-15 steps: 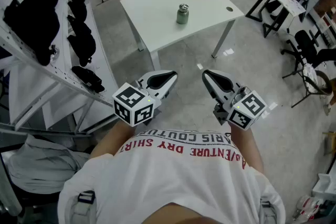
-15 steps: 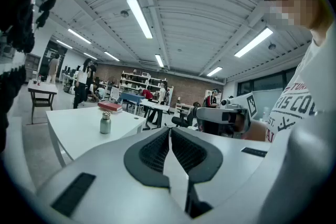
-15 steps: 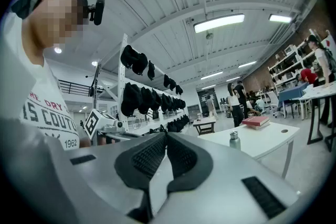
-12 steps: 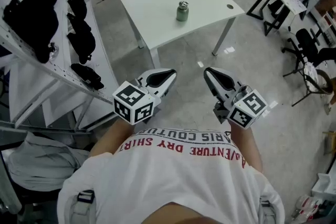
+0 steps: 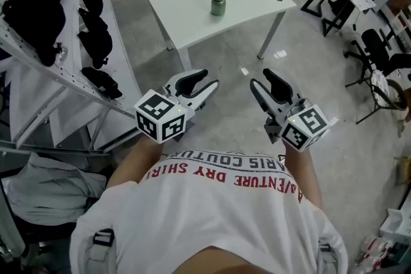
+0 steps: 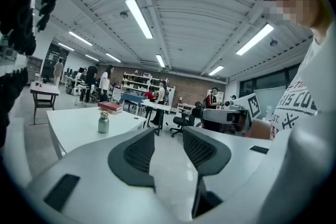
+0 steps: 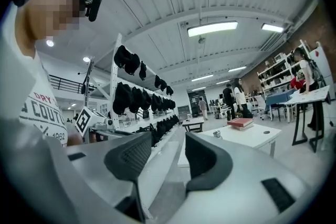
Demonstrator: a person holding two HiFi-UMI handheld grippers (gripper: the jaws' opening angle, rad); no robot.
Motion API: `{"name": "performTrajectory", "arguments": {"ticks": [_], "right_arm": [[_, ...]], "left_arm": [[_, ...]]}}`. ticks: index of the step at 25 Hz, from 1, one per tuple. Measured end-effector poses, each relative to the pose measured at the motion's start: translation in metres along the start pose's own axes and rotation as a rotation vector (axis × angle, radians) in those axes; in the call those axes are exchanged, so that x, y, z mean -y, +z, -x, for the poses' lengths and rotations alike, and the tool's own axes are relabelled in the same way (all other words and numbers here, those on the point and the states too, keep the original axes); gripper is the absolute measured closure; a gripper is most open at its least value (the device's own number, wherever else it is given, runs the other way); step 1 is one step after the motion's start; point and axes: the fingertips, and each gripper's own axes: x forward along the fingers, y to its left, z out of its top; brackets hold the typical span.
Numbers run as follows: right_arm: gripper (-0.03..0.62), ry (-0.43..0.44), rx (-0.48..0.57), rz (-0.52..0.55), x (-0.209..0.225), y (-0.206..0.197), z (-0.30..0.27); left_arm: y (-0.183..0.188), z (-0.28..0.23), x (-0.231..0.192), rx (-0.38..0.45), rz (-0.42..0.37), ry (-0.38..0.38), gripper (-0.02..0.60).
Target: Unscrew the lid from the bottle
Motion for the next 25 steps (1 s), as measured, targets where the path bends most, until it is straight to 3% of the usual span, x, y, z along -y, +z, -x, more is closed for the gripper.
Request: {"name": "performTrajectory", "arguments": {"ticks": [5,8,16,25], "right_arm": [[0.331,-0.027,0.021,-0.017,0.015,-0.004,0.023],[0.316,-0.025,0.023,-0.014,0.013,-0.007,0.038],[0.287,-0.036,0.016,0.013,0.018,-0.007,0.058],[0.281,-0.029,0.019,-0.005,0.065,0.001,0.028]], "left_arm": [[-0.009,-0.013,0.013,-0.008,-0.030,-0.002,0.315],[-0.017,-0.020,0.026,-0.016,-0.027,-0.012,0.286],[-0.014,-0.027,0.039,0.010,-0.012,-0.002,0.256],[-0.004,-0.071,-0.001,0.005,-0.046,0.006,0.252]]}}
